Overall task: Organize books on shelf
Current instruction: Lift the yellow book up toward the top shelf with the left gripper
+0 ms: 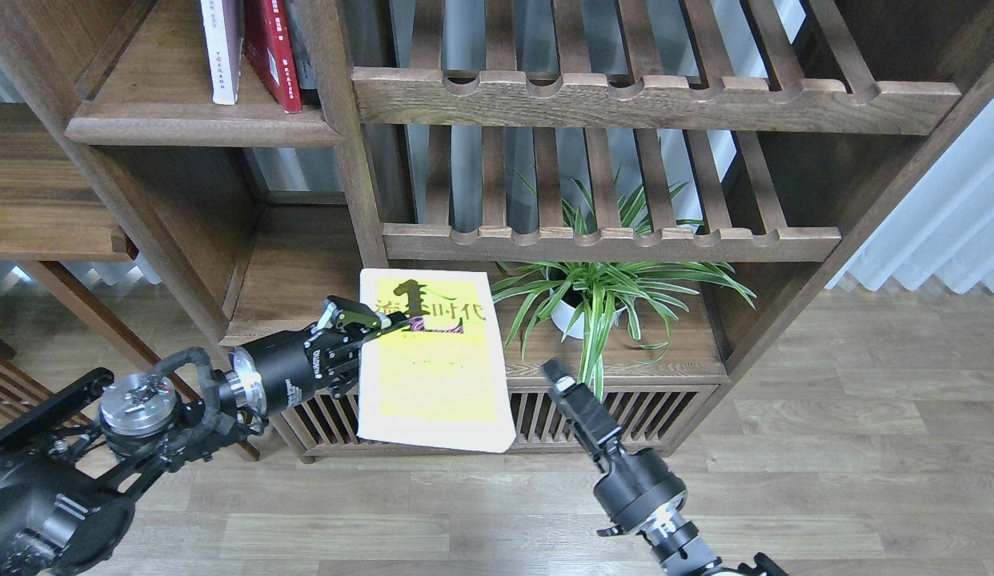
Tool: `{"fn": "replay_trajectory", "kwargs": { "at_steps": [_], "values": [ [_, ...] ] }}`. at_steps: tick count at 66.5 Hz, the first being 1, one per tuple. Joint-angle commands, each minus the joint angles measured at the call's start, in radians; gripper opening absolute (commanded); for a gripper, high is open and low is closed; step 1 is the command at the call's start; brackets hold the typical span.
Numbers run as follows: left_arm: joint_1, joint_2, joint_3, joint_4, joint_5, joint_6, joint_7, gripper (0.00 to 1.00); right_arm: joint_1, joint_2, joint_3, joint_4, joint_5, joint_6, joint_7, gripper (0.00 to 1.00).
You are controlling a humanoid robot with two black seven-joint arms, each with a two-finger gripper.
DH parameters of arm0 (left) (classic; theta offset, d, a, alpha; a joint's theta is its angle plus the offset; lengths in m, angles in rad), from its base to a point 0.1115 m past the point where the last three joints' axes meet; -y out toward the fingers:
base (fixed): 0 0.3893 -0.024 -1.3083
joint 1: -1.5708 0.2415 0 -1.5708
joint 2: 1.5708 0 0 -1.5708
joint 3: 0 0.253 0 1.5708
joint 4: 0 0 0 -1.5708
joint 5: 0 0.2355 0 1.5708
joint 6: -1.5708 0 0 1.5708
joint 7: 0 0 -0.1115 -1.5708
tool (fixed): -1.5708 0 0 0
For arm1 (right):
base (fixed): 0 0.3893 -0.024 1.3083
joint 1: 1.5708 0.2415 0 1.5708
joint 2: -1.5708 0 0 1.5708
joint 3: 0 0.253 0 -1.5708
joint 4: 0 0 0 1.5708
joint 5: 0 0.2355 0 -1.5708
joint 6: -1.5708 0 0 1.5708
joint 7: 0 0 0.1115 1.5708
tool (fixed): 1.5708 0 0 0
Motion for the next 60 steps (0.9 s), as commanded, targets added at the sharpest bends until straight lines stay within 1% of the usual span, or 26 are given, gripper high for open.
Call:
{"fn": "replay_trajectory", "kwargs": {
  "at_steps": [1,2,3,4,5,13,21,26,38,49,50,52,58,60],
  "values": [
    [-0.006,0.063,0.006,-0.011,0.126,-0.110,0.000,0.05,0.007,0.000,0.004,0.000,0.000,0.001,0.000,1.00],
    [0.001,0.108,0.008,-0.019,0.173,-0.187,0.000,0.05,0.012,0.000,0.004,-0.003,0.000,0.001,0.000,1.00],
    [0.001,0.132,0.011,-0.019,0.192,-0.226,0.000,0.05,0.016,0.000,0.007,-0.008,0.000,0.001,0.000,1.00],
    [-0.001,0.138,0.011,-0.019,0.198,-0.237,0.000,0.05,0.019,0.000,0.008,-0.010,0.000,-0.001,0.000,1.00],
    [-0.001,0.159,0.015,-0.023,0.206,-0.268,0.000,0.04,0.024,0.000,0.015,-0.014,0.000,-0.001,0.000,1.00],
    [-0.001,0.245,0.021,-0.048,0.221,-0.371,0.000,0.04,0.044,0.002,0.025,-0.039,0.002,-0.001,0.000,1.00],
    [0.001,0.383,0.011,-0.089,0.238,-0.487,0.000,0.04,0.056,0.002,0.027,-0.049,0.003,-0.001,-0.002,1.00],
    [0.001,0.466,0.000,-0.097,0.272,-0.488,0.000,0.04,0.062,0.002,0.027,-0.051,0.002,-0.001,-0.002,1.00],
    [0.005,0.594,-0.069,-0.100,0.289,-0.488,0.000,0.04,0.081,0.013,0.025,-0.075,0.002,-0.002,-0.002,1.00],
    [0.013,0.606,-0.179,-0.100,0.342,-0.488,0.000,0.03,0.093,0.025,0.025,-0.088,0.002,-0.002,-0.002,1.00],
    [0.016,0.604,-0.219,-0.100,0.385,-0.488,0.000,0.03,0.095,0.028,0.025,-0.088,0.003,-0.002,-0.002,1.00],
    [0.019,0.603,-0.242,-0.100,0.407,-0.488,0.000,0.03,0.095,0.028,0.025,-0.088,0.003,-0.002,-0.002,1.00],
    [0.048,0.578,-0.320,-0.100,0.465,-0.488,0.000,0.03,0.095,0.031,0.027,-0.089,0.003,-0.002,-0.002,1.00],
    [0.067,0.551,-0.357,-0.100,0.493,-0.488,0.000,0.03,0.095,0.036,0.027,-0.092,0.003,-0.002,-0.002,1.00]
  ]
}}
